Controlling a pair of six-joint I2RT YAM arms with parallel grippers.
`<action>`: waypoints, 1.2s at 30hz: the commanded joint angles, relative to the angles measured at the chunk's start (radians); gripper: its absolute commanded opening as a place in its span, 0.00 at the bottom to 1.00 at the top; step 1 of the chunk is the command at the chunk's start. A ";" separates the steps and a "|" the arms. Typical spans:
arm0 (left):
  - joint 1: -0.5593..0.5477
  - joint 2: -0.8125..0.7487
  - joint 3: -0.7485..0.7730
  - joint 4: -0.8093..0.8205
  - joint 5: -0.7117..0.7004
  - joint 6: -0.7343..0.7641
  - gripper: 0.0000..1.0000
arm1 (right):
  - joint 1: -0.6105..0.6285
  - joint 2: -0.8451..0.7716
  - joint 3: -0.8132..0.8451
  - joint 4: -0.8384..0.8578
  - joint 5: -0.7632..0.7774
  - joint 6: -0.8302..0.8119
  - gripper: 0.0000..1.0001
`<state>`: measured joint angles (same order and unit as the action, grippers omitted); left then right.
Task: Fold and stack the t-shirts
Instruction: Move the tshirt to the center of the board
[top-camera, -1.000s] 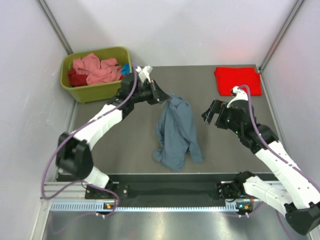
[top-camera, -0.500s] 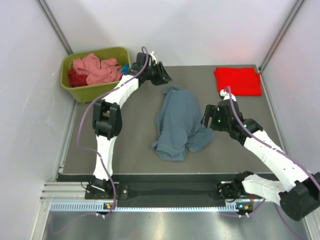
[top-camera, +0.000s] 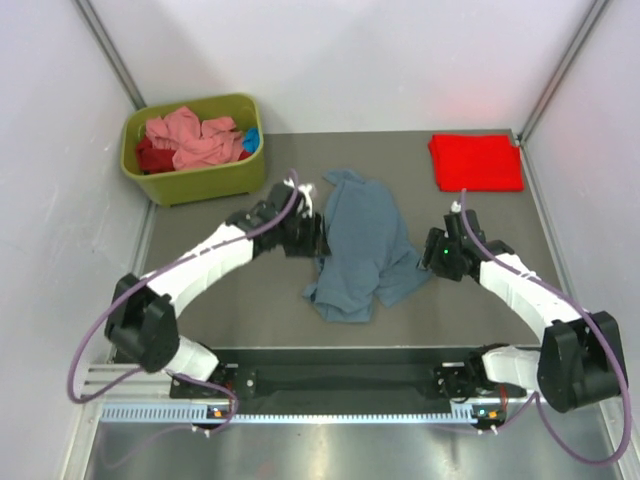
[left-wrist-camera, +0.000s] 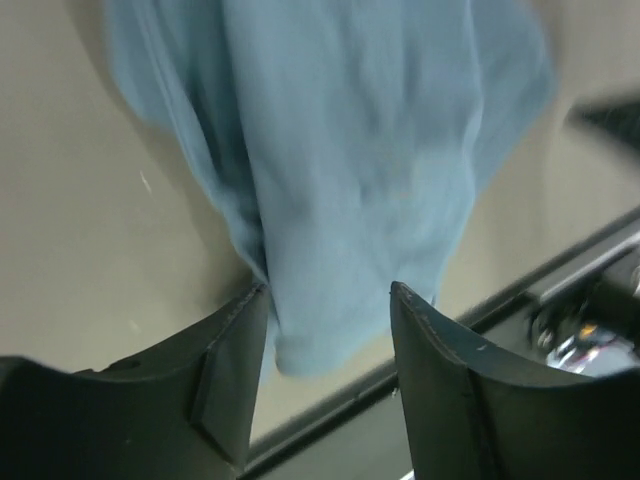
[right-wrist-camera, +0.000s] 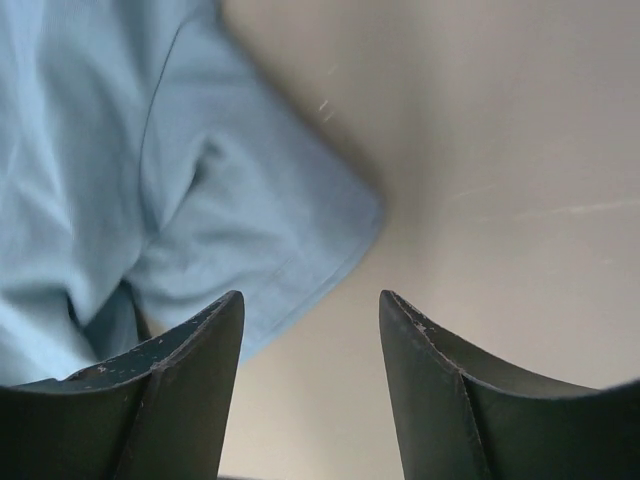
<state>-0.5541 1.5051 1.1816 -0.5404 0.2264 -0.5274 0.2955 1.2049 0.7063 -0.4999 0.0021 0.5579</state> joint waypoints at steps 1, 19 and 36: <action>-0.072 -0.109 -0.136 0.002 -0.085 -0.043 0.58 | -0.055 0.002 0.006 0.070 -0.007 0.028 0.57; -0.089 0.133 -0.027 -0.019 -0.324 -0.085 0.00 | -0.088 0.085 -0.076 0.235 -0.031 0.059 0.43; 0.157 0.666 0.991 -0.254 -0.295 0.159 0.35 | -0.041 -0.139 -0.165 0.253 -0.129 0.180 0.00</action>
<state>-0.3862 2.1738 2.1288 -0.6971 -0.0902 -0.4198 0.2348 1.1042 0.5758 -0.2993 -0.0879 0.6773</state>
